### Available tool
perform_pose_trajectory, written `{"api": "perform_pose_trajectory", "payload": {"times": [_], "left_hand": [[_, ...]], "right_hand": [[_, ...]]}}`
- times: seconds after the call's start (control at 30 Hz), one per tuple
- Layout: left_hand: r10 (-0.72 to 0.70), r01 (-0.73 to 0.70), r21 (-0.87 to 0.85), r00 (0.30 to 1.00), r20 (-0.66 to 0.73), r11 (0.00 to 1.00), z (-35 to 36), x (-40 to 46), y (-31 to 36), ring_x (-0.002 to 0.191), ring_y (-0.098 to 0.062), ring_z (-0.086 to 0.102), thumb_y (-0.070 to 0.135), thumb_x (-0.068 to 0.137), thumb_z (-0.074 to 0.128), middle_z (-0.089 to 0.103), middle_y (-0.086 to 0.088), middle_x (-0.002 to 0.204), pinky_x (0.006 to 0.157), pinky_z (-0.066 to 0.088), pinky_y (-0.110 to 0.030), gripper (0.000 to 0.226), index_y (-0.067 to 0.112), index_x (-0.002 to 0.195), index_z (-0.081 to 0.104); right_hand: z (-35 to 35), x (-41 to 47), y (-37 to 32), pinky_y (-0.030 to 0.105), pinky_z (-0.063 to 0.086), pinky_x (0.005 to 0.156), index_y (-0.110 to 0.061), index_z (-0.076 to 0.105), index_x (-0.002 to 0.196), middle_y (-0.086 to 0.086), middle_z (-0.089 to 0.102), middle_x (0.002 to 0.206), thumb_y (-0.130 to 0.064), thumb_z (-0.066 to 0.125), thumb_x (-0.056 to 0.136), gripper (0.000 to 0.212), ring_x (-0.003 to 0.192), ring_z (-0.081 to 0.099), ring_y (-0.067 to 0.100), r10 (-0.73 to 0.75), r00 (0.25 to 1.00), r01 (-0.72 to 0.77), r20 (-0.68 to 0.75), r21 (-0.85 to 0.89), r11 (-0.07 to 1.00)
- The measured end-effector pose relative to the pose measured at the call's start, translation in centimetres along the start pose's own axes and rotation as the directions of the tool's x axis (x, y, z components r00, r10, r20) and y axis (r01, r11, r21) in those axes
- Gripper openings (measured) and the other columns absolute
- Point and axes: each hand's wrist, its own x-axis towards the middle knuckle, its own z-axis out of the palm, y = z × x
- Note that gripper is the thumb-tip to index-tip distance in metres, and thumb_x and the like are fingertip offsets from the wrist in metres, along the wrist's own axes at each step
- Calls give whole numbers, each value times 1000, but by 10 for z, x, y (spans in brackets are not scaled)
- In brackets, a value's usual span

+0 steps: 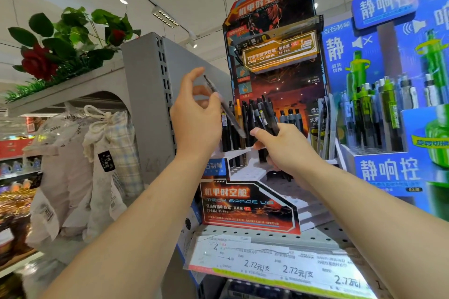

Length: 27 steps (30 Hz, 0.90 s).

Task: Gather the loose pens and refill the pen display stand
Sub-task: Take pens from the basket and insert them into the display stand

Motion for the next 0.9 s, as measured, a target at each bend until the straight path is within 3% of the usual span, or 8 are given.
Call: {"api": "perform_pose_trajectory", "payload": {"times": [0.1,0.27,0.47,0.57,0.63,0.7,0.77,0.9], "left_hand": [[173,-191,237,980,98,952,-3,-2,-4,87,-8,65,13,94,64,62,9,104,75,51,-15,42,30,130,54],[93,-131,281,985,145,951,1,-5,-9,86,-11,66,15,96,61,61,8,96,82,57,-32,39,32,131,54],[111,-136,249,988,110,959,2,-6,-11,86,-8,65,18,99,57,59,13,93,80,54,-27,35,32,131,56],[99,-117,230,991,89,966,-1,-6,-13,85,-7,65,19,100,56,61,12,95,75,49,-16,34,32,131,57],[95,-110,209,992,81,972,-1,-6,-12,85,-8,66,19,100,56,62,10,97,76,52,-17,33,32,131,58],[60,-76,203,995,86,976,0,-4,-13,87,-11,67,19,100,56,63,8,99,79,58,-29,33,32,131,58],[-3,-29,244,992,130,969,1,-1,-16,85,-13,66,19,100,57,62,9,96,79,60,-41,36,34,133,55],[-126,9,368,947,296,930,5,1,-22,75,-11,62,15,94,58,60,10,84,71,58,-31,52,35,141,50]], "right_hand": [[-1,3,3,38,52,62,-20,63,77,-13,55,44,-39,58,100,30,48,48,12,18,999,-18,-40,-14,1000],[-1,3,5,28,36,56,-26,58,110,-8,57,87,-42,58,100,18,64,42,10,24,1000,-25,5,37,999],[-2,7,4,31,37,51,-23,40,136,-1,55,83,-45,56,99,45,55,44,13,84,996,-85,11,98,992],[1,7,6,30,37,47,-26,43,130,5,55,78,-36,53,101,33,47,40,12,79,996,-82,34,103,991],[1,6,6,31,38,47,-33,51,112,7,54,80,-30,51,102,10,49,40,14,55,998,-57,24,109,992],[-1,6,7,32,41,51,-40,50,97,5,54,79,-25,49,103,16,57,42,16,48,999,-49,9,106,993],[-1,7,7,32,40,53,-38,46,101,2,51,76,-22,49,102,16,64,42,20,63,998,-62,-5,133,989],[4,6,6,31,42,52,-30,57,95,0,45,66,-19,50,101,14,63,40,20,79,997,-80,13,178,981]]}}
